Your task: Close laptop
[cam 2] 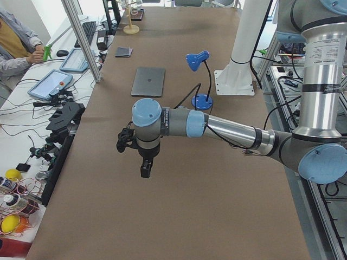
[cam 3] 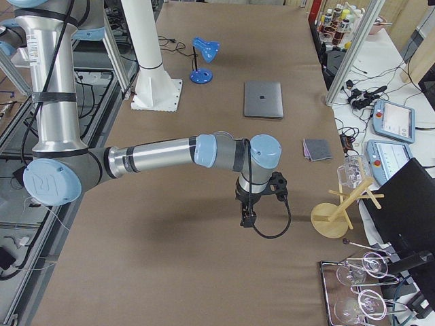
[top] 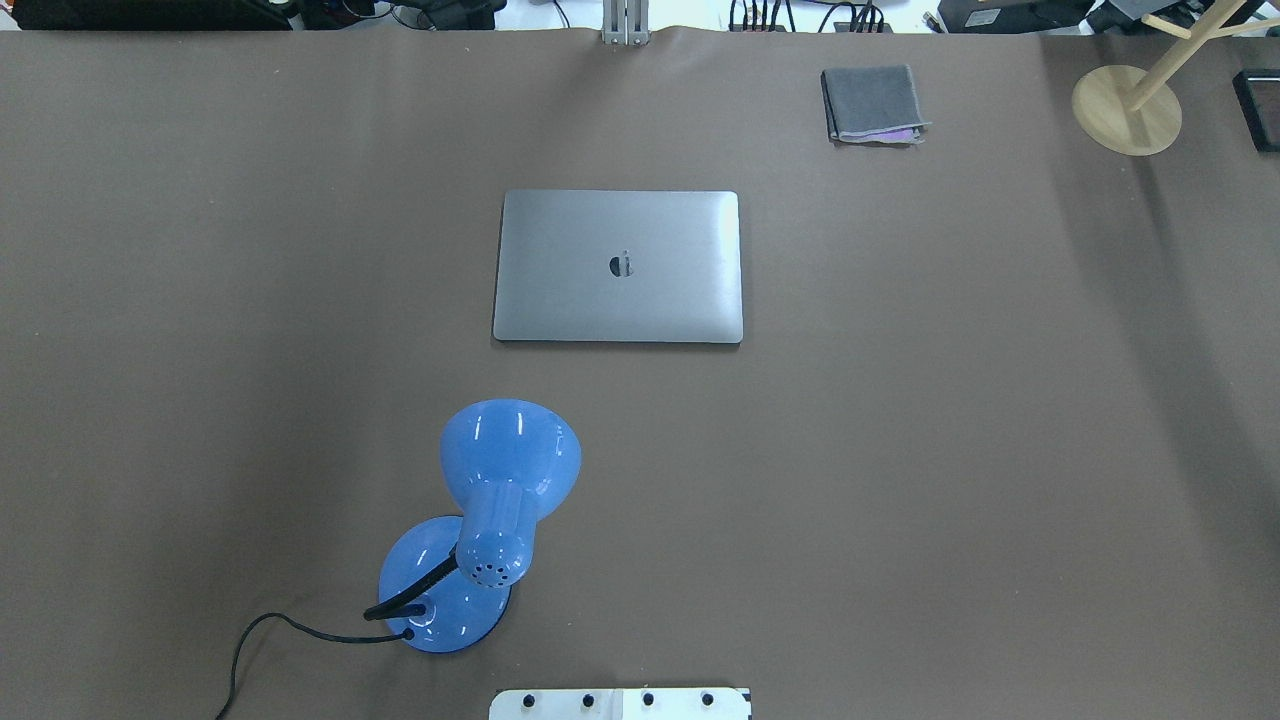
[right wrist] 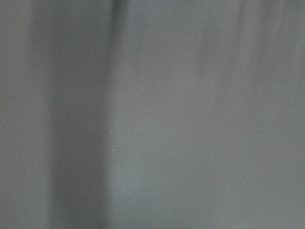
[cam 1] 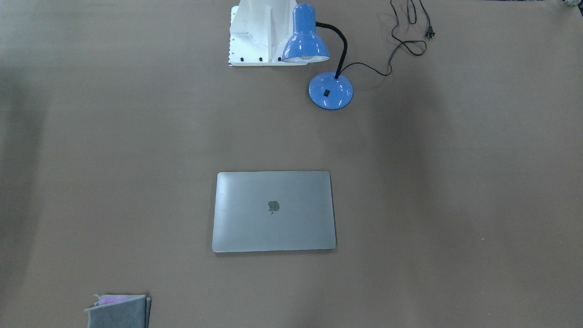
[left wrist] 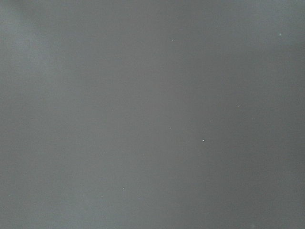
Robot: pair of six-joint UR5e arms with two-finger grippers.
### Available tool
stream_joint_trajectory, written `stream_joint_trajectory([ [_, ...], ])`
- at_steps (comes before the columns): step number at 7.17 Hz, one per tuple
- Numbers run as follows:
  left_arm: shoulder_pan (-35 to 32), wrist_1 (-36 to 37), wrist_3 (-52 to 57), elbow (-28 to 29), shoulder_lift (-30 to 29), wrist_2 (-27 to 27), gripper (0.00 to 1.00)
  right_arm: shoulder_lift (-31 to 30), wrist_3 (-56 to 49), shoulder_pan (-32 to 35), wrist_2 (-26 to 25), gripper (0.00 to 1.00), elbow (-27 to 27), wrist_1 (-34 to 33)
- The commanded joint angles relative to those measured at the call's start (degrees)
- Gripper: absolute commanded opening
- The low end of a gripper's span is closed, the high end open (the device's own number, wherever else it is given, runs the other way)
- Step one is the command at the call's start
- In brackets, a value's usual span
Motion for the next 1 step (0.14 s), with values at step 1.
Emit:
stream_joint_trajectory([
  [1,0.2,-0.2,0.0,0.5,-0.1,0.2,0.99,-1.3,0.1,0.0,0.1,1.00,-0.5,-0.1],
])
